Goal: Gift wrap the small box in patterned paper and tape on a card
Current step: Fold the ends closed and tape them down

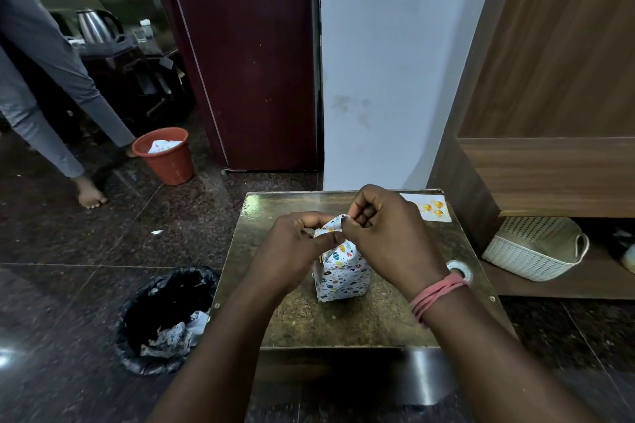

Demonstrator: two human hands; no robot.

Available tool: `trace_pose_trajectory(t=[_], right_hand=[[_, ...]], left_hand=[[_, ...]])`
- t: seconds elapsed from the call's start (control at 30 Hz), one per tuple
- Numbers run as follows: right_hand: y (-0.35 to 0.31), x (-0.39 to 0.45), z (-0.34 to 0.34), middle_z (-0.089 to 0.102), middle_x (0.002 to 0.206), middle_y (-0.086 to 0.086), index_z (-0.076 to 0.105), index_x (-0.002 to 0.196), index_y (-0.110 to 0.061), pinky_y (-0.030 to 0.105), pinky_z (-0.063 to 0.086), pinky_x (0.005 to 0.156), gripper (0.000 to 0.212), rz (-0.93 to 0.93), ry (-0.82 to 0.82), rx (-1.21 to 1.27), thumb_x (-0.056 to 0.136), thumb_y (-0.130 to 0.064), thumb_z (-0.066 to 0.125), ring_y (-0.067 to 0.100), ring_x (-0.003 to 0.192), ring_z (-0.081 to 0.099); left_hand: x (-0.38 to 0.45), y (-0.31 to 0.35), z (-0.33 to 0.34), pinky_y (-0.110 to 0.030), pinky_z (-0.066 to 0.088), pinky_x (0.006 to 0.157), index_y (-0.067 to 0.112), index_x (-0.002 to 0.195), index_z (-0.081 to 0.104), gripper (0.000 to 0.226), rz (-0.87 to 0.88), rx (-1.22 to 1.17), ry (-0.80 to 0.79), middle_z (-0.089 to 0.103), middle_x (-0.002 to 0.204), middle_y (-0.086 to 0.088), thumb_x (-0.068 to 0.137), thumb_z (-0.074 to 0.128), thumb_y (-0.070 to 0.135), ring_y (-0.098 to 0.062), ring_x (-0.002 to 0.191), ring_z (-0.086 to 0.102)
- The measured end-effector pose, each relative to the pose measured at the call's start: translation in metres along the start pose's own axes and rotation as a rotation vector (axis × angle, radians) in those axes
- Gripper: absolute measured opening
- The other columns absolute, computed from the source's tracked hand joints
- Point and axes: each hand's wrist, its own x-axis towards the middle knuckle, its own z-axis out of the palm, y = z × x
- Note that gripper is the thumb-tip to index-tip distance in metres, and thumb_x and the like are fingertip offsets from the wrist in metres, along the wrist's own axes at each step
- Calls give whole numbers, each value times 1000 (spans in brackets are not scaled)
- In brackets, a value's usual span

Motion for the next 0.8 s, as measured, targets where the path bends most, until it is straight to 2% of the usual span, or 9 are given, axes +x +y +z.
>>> trace_pose_trajectory(t=[0.07,0.17,0.3,0.4,0.5,0.57,0.63,0.73,0.8], right_hand=[[-1,-1,3,61,63,-5,58,72,-22,30,51,54,17,-18,14,-13,75,-11,72,7,57,56],[-3,0,8,58,65,-7,57,72,-23,33,51,56,19,-65,50,-36,71,-9,70,9,61,55],[-4,-1,11,55,81,-9,62,77,-26,29,51,62,24,-147,67,-50,75,-3,67,7,69,55],[1,5,-4,59,92,-3,71,92,-25,19,48,62,31,-143,-59,137,84,3,62,8,71,56],[23,10,-19,61,94,-14,74,107,-29,15,45,73,36,-110,-210,34,86,-1,66,3,79,57],[32,8,-19,64,85,-19,76,105,-32,19,47,71,29,-58,-263,16,88,-9,73,1,75,59],[34,6,-14,69,80,-16,78,98,-33,23,52,68,22,-35,-232,59,88,-14,77,5,73,65],[33,6,-13,73,80,-19,80,86,-29,13,47,67,20,-50,-182,79,87,-9,77,-1,75,67],[31,6,-16,73,82,-18,81,84,-27,13,49,71,22,-68,-207,69,85,-5,77,-2,79,68]], left_hand=[[-1,1,0,-13,27,43,18,102,78,11,-2,-3,0,48,41,18,91,76,20,1,38,36],[1,-1,0,-14,26,42,18,101,78,10,9,36,20,50,43,17,92,76,21,-1,38,33],[1,-2,0,-11,27,42,16,98,78,7,33,63,43,51,43,20,92,76,19,2,39,40],[3,-3,1,-7,30,45,15,99,80,13,28,45,63,54,48,23,87,81,19,8,44,48],[4,-5,2,-6,33,47,17,98,82,15,11,22,103,56,56,21,83,85,18,9,47,51],[3,-4,3,-5,31,46,17,97,82,15,25,44,117,58,65,18,83,85,15,11,46,50],[1,-1,4,-4,30,43,15,98,83,15,49,82,126,57,71,10,83,83,11,13,43,47],[-1,1,5,-4,32,47,17,95,83,16,74,126,136,62,78,3,82,84,8,11,47,48],[-1,0,4,-5,34,52,19,93,83,18,93,145,130,61,77,6,80,85,7,10,53,49]])
